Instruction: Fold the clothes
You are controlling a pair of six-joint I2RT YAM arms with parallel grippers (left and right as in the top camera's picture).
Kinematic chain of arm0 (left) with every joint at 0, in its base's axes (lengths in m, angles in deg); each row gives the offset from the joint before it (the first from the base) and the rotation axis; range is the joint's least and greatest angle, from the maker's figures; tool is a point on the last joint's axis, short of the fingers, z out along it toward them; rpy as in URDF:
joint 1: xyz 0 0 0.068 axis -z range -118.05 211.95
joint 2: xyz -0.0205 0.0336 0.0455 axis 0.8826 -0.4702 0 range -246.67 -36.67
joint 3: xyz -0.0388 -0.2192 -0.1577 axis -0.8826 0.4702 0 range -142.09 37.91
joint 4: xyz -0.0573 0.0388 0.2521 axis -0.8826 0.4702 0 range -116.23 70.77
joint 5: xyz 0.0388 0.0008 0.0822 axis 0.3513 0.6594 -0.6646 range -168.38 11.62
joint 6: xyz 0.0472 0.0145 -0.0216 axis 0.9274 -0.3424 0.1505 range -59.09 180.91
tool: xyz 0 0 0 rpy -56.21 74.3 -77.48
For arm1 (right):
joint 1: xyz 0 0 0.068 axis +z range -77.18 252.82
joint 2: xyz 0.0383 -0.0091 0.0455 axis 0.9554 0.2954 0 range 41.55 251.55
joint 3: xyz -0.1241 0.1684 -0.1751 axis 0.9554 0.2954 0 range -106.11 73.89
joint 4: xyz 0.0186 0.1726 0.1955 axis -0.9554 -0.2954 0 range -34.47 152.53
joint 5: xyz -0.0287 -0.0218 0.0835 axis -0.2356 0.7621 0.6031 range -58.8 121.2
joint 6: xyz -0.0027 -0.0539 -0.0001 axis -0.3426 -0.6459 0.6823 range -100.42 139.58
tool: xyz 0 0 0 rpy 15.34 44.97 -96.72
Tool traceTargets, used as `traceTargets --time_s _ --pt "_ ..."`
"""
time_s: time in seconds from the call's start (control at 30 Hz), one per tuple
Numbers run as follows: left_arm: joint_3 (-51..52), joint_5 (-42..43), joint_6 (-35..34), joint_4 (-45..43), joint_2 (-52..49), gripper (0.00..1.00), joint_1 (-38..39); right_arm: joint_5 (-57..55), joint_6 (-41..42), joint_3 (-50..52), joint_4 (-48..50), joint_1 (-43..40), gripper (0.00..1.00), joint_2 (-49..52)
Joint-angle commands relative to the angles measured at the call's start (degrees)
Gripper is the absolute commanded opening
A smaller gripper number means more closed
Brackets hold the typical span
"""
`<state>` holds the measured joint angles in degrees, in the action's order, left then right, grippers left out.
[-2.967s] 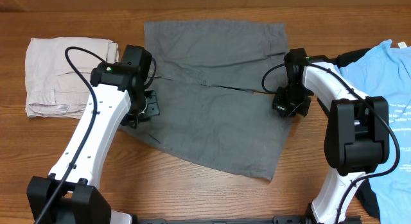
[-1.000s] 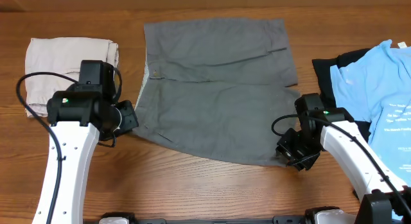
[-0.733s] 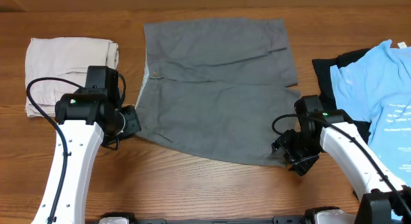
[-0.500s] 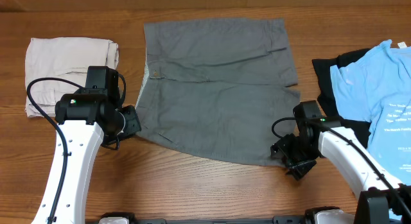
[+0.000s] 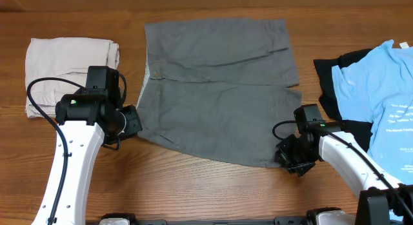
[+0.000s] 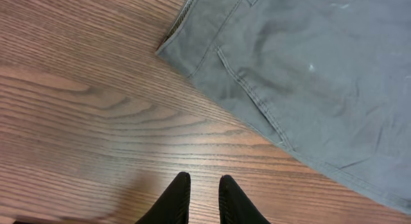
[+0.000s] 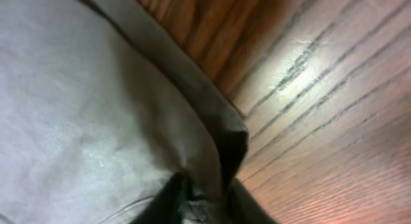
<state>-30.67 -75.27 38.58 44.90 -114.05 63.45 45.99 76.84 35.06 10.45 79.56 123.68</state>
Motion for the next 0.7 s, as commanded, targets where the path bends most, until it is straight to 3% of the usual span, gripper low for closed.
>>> traceTargets --time_s 0.0,0.07,0.2,0.3,0.47,0.57,0.67 --pt "0.24 2.89 -0.46 -0.09 -0.20 0.19 0.02 -1.22 0.00 0.31 0.00 -0.04 0.12 -0.57" --pt "0.52 3.15 -0.46 -0.13 -0.20 0.23 0.02 -1.22 0.00 0.31 0.00 -0.04 0.04 -0.57" --pt "2.89 3.13 -1.79 -1.16 -0.20 0.35 0.02 -1.20 0.00 0.31 -0.02 -0.04 0.04 -0.57" --pt "5.84 2.86 -5.68 -3.19 -0.20 0.34 0.00 -1.22 0.00 0.31 0.00 -0.04 0.04 -0.57" --pt "10.56 2.95 -13.11 -9.18 -0.20 0.42 -0.02 -1.22 0.02 0.31 0.02 -0.04 0.04 -0.57" --pt "13.31 2.93 -17.18 -12.68 -0.20 0.56 -0.02 -1.22 0.00 0.31 0.22 -0.04 0.04 -0.57" --pt "16.81 2.93 -21.46 -17.79 -0.20 0.62 0.02 -1.22 0.00 0.31 0.44 -0.04 0.04 -0.57"
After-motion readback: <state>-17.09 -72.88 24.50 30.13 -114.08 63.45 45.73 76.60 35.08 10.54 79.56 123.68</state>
